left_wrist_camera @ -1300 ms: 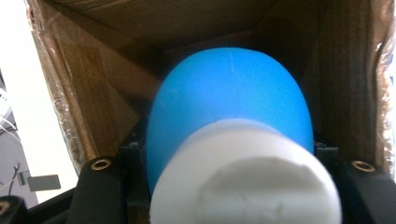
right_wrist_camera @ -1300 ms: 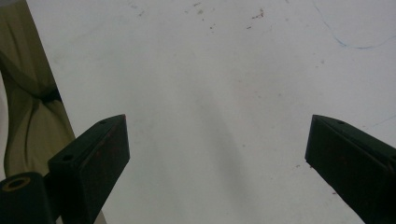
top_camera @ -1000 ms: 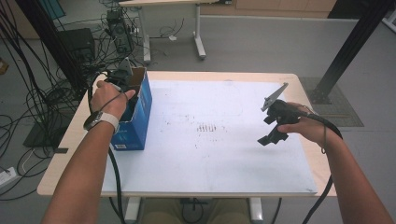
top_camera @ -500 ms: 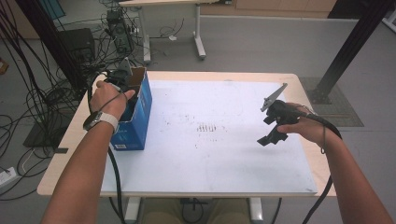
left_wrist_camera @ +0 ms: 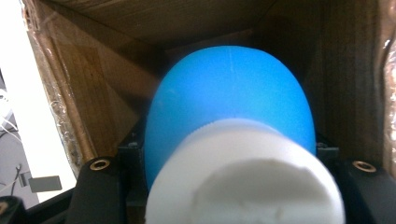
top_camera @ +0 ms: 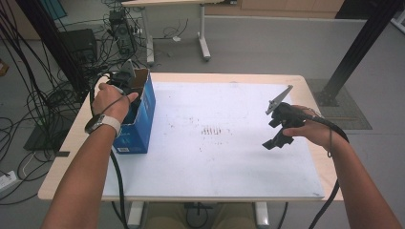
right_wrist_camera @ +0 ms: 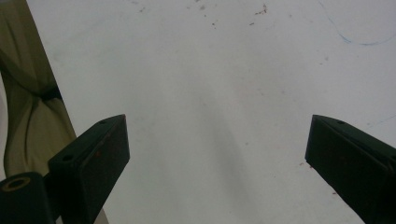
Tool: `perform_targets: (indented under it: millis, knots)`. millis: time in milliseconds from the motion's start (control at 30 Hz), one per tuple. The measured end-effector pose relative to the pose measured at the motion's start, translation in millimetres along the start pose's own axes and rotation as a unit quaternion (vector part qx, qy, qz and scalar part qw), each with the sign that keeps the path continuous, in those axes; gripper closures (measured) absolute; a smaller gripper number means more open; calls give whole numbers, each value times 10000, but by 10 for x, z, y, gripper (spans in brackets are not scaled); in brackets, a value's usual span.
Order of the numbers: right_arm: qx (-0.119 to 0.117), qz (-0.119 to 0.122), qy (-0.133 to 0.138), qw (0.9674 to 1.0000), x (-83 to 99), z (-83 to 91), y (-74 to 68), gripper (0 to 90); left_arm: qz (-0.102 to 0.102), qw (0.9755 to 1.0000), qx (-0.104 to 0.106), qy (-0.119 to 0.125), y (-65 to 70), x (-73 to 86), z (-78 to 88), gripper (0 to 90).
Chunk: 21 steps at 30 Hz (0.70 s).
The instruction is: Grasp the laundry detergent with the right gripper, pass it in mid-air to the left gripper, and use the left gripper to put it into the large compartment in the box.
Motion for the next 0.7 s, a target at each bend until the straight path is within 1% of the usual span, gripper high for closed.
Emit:
perform_targets:
  millis: [700]
  knots:
    - [25, 4, -7, 10000, -3, 14, -13, 64, -12, 10000, 5, 0, 1, 10, -4, 370]
Point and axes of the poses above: each handheld gripper's, and its own axes: z roughly backward along the jaws, x roughly out of its underside, y roughly to its right, the point moved 9 cm from there along -z, roughly forward along the jaws, and after that the axes turned 15 degrees about -x, right-handed, at the moved point
